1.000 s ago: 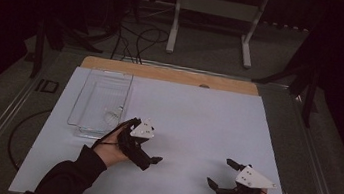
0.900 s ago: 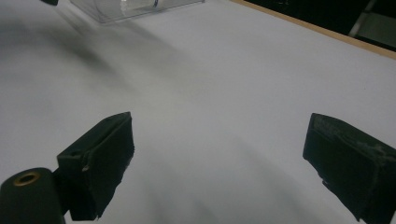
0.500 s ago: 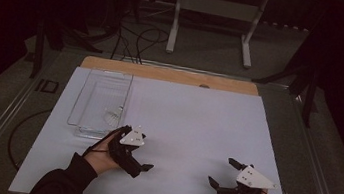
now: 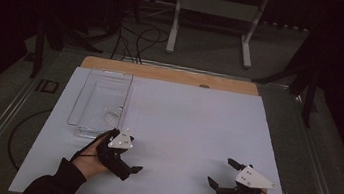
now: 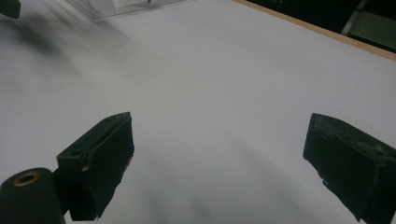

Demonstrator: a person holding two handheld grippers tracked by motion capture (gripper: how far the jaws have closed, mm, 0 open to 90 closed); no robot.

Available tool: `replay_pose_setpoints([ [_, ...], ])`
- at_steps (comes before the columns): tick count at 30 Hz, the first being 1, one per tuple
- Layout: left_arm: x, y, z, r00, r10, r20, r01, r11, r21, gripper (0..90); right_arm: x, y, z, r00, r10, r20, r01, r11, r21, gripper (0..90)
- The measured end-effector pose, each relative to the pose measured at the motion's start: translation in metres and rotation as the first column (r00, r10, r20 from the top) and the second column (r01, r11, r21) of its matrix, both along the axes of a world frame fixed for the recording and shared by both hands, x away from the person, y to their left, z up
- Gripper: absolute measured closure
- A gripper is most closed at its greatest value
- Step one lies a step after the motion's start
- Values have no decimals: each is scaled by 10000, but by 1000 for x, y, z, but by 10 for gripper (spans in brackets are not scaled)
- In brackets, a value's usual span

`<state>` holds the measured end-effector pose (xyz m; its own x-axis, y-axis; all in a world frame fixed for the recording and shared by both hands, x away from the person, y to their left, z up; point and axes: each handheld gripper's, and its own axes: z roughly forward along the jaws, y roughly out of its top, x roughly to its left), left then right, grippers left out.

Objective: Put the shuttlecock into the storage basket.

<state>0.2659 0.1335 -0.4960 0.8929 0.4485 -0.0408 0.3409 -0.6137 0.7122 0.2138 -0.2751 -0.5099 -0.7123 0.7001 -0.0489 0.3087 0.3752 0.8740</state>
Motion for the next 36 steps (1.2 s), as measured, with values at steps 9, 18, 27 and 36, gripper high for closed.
replay_pose_setpoints([
  [9,-7,15,-2,9994,335,39,-335,9994,-100,0,1,0,-1,10000,53,-84,-53,10000,-19,86],
  [18,-15,30,-6,9971,759,4,-759,9970,-137,0,1,1,-2,9997,120,-208,-120,9999,-6,86],
  [27,-21,40,-14,9900,1391,-236,-1400,9893,-417,1,1,1,-2,9996,160,-216,-161,9999,-39,86],
  [36,-27,43,-20,9800,1988,-55,-1987,9785,-550,1,1,1,-3,9995,202,-251,-204,9998,-49,86],
])
